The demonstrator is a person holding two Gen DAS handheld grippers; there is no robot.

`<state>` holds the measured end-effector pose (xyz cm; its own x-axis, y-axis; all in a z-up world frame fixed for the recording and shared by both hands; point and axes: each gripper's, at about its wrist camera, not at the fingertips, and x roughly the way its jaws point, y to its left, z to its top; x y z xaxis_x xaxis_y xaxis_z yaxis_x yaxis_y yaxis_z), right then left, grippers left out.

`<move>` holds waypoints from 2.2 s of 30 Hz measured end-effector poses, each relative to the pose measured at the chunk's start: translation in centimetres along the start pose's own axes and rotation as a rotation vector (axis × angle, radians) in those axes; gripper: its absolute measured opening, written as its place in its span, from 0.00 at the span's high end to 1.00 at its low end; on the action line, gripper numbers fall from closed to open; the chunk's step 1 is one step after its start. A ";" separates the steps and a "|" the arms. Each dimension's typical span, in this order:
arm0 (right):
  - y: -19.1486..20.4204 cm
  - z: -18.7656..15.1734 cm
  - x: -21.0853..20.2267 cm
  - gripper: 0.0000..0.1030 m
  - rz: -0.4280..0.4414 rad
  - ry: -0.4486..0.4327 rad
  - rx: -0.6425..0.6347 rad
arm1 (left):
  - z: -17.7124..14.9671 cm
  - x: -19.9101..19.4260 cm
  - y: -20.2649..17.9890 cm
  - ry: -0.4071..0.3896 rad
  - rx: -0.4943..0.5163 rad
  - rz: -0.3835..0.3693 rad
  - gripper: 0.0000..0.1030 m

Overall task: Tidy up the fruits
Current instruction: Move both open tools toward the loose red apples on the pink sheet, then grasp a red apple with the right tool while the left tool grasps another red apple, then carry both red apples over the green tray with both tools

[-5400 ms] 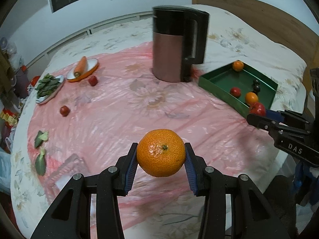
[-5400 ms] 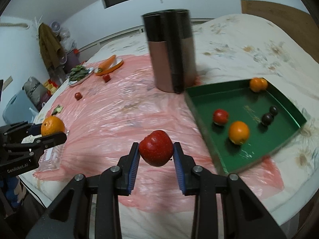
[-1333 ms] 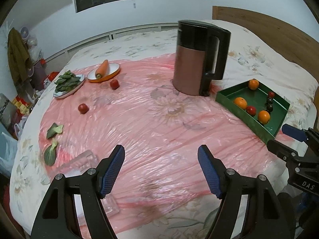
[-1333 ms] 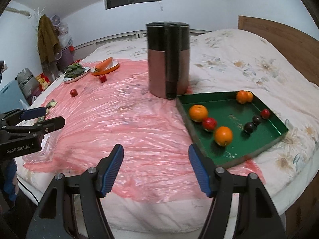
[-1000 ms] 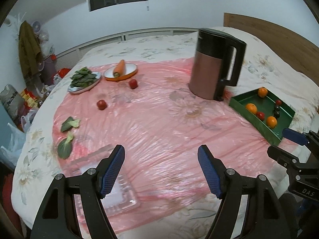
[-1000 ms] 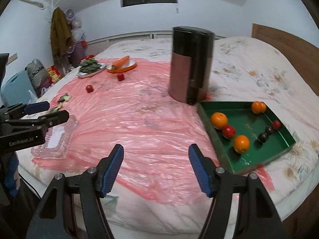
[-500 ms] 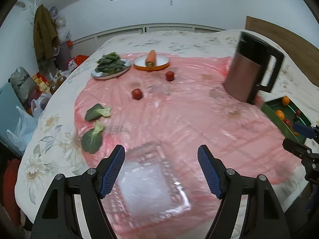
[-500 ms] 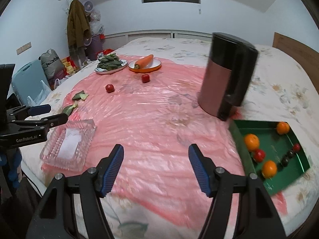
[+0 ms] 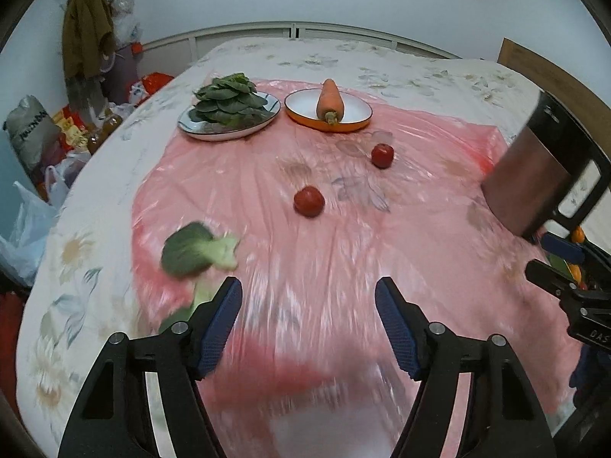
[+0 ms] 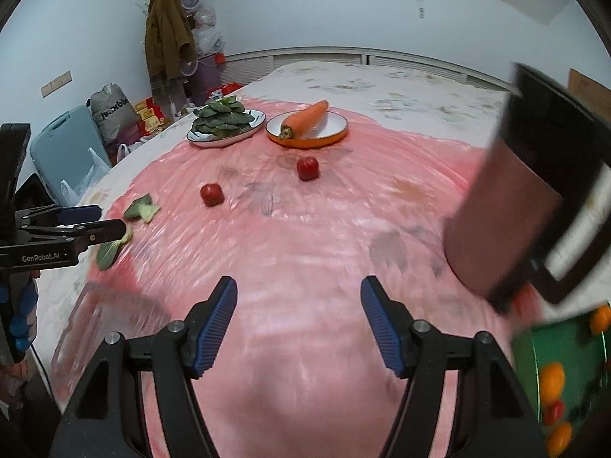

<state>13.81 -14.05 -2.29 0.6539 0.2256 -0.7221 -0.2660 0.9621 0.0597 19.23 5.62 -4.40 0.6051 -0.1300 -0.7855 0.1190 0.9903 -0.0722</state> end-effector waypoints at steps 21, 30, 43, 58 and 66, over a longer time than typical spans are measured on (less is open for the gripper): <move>-2.0 10.4 17.9 0.41 0.068 0.053 -0.038 | 5.2 12.6 0.5 0.114 0.122 -0.067 0.65; -1.6 11.5 21.9 0.69 0.057 0.102 -0.058 | 5.3 13.3 0.7 0.128 0.154 -0.098 0.71; -1.9 12.3 21.8 0.98 0.061 0.105 -0.033 | 5.4 12.7 1.5 0.115 0.108 -0.136 0.72; -1.3 9.1 17.0 1.00 0.090 0.076 0.003 | 5.0 10.4 1.6 0.087 0.063 -0.145 0.72; -0.7 6.6 14.4 1.00 0.084 0.083 -0.003 | 4.3 8.3 1.1 0.077 0.049 -0.149 0.72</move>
<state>28.13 -10.47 -8.16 0.5685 0.2916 -0.7693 -0.3192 0.9400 0.1205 27.74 5.42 -8.36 0.5160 -0.2689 -0.8133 0.2420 0.9565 -0.1627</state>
